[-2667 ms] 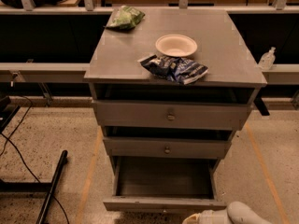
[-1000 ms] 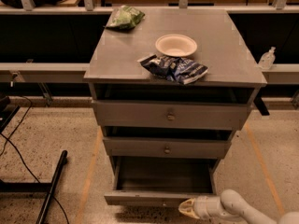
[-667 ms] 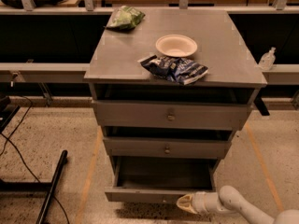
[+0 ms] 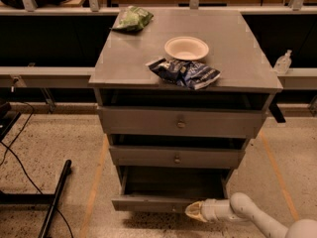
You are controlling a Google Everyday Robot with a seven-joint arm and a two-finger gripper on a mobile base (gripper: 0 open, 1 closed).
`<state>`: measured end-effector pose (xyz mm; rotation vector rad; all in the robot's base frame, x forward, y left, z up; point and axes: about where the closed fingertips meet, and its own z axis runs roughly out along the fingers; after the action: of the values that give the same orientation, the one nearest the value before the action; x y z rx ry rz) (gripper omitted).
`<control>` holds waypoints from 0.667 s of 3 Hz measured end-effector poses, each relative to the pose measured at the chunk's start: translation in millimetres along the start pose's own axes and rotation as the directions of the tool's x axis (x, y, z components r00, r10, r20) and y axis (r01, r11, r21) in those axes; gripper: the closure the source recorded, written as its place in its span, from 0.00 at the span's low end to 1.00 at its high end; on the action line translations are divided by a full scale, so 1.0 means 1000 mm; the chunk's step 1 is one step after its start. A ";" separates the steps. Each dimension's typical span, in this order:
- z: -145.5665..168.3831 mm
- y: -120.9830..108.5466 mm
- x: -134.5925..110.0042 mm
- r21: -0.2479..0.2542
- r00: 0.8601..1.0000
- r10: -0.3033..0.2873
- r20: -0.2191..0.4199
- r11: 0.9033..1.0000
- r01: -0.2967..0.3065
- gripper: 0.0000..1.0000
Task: Close bottom drawer
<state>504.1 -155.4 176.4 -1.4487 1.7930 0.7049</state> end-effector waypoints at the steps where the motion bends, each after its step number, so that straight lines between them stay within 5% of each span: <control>1: 0.009 -0.018 -0.021 -0.001 0.999 -0.030 0.014 1.000 0.030 1.00; 2: 0.008 -0.017 -0.021 -0.001 0.999 -0.030 0.014 1.000 0.030 1.00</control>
Offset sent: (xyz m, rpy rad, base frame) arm 0.0816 0.0522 0.0484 0.0044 -0.1000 0.0730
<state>524.8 -140.5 188.6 -1.4647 1.7570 0.6999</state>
